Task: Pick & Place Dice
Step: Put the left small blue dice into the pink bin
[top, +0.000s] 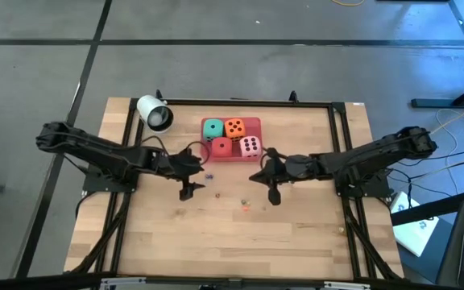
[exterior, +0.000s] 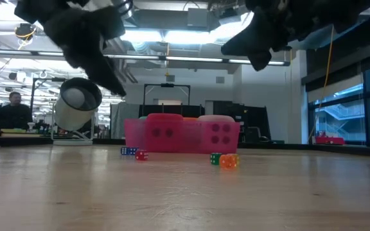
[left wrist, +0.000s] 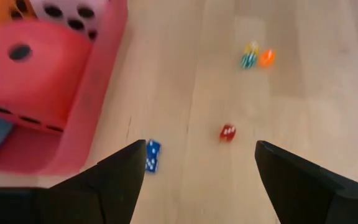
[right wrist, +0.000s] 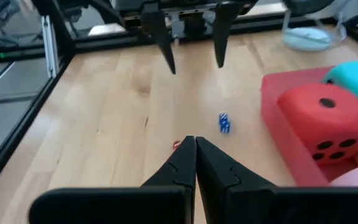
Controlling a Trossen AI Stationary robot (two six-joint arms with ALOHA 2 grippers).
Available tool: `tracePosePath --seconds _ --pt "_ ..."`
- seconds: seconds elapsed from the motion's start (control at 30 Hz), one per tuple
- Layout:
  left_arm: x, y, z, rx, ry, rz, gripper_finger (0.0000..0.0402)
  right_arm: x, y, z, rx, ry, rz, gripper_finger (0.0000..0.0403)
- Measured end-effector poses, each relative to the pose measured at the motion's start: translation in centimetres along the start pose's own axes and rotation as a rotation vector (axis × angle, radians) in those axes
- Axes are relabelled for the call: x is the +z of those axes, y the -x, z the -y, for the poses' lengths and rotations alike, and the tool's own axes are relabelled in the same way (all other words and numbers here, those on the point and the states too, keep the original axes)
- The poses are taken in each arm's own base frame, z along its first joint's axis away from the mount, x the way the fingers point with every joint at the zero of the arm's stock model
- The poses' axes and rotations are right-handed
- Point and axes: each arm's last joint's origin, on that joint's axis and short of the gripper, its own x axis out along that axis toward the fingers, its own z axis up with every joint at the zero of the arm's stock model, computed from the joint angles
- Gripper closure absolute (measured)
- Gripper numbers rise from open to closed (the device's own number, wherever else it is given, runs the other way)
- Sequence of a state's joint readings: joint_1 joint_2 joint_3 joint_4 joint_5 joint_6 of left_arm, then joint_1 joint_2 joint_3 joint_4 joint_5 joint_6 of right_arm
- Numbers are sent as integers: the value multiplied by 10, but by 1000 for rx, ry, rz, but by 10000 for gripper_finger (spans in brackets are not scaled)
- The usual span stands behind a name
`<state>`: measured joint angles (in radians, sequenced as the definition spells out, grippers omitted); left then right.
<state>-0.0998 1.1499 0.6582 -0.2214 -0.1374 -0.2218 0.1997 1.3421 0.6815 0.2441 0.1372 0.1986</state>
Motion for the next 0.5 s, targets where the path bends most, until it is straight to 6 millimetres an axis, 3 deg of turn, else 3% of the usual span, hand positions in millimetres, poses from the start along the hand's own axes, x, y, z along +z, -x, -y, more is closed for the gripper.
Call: tracePosePath --seconds 0.3,0.5 --pt "-12 -27 2 28 -51 -116 107 -15 -16 -6 126 6 -82 382" --pt "-15 -33 1 52 -107 -136 107 -14 -19 -8 180 1 -61 303"
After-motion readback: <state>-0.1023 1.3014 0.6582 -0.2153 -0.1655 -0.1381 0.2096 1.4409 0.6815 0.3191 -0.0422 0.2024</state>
